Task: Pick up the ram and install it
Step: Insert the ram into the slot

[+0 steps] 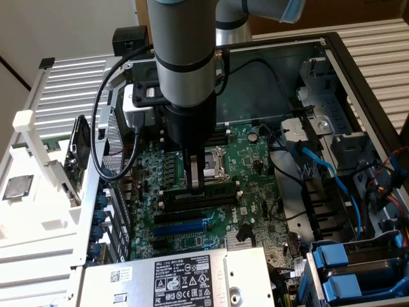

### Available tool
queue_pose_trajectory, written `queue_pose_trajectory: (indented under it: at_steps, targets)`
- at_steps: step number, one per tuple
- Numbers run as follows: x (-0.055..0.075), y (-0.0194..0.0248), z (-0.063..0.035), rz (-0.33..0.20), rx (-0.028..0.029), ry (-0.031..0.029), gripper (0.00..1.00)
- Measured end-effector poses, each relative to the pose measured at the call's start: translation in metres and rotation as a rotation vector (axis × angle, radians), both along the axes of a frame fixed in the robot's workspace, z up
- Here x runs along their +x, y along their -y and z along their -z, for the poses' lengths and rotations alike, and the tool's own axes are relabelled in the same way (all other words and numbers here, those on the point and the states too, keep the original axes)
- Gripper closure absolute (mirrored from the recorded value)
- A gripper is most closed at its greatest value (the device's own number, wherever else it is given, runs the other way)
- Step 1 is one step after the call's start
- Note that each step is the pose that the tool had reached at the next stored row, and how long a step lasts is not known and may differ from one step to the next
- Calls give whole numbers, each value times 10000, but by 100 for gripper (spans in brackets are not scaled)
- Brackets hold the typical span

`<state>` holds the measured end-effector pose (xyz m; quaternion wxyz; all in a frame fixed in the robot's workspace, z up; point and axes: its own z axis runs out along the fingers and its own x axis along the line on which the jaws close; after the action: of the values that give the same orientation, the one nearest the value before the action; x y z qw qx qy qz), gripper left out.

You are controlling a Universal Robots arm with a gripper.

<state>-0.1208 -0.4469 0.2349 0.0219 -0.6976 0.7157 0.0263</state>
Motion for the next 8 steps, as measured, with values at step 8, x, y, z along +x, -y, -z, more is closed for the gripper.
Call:
queue_pose_trajectory:
  at_steps: [8]
  targets:
    - [0, 0, 16, 0, 0, 1, 88]
